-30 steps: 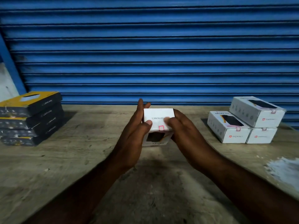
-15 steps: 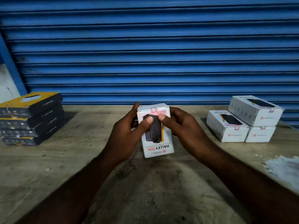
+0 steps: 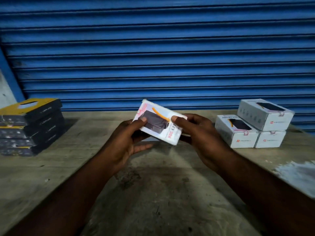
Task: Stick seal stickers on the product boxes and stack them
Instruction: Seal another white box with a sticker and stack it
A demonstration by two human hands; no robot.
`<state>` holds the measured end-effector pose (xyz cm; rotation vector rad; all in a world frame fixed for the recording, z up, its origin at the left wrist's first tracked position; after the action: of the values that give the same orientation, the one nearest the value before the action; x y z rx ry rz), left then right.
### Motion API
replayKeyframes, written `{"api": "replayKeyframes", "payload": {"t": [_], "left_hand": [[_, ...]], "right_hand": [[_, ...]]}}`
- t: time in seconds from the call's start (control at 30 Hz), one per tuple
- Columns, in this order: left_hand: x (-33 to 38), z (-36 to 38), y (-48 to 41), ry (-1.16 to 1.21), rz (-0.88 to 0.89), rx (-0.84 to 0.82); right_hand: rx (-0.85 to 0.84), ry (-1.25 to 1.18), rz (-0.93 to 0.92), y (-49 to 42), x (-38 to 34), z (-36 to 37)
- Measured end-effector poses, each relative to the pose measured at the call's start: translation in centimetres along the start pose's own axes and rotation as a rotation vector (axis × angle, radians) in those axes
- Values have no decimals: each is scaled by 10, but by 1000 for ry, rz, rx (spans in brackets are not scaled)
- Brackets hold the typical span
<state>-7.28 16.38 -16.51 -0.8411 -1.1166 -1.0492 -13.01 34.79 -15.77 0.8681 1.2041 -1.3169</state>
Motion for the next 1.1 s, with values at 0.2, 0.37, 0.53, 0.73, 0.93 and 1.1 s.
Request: {"api": "replayKeyframes", "payload": {"t": [0.2, 0.37, 0.53, 0.73, 0.93, 1.1], "left_hand": [[12, -7, 3, -729, 505, 85], [16, 11, 19, -853, 720, -65], [12, 14, 21, -765, 614, -127], [14, 10, 16, -596, 591, -109], [20, 4, 16, -678, 742, 45], [25, 7, 20, -689, 760, -24]], "right_hand": [[88, 30, -86, -7, -2, -8], [-46, 231, -250, 5, -6, 5], [-72, 308, -396, 16, -14, 12], [-32, 466, -513, 27, -24, 15], [27, 591, -585, 25, -27, 12], [-47, 540, -567, 17, -21, 11]]}}
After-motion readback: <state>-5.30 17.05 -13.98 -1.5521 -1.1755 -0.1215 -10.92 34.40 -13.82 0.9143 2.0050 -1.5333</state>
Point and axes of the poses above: each hand's wrist, its own y-axis away from the middle knuckle, its own z-axis out of the palm, x = y × z, the point moved 5 cm from there along -y, towards the middle knuckle, and after that the axes turned 7 degrees about x, right-handed, at the moved point
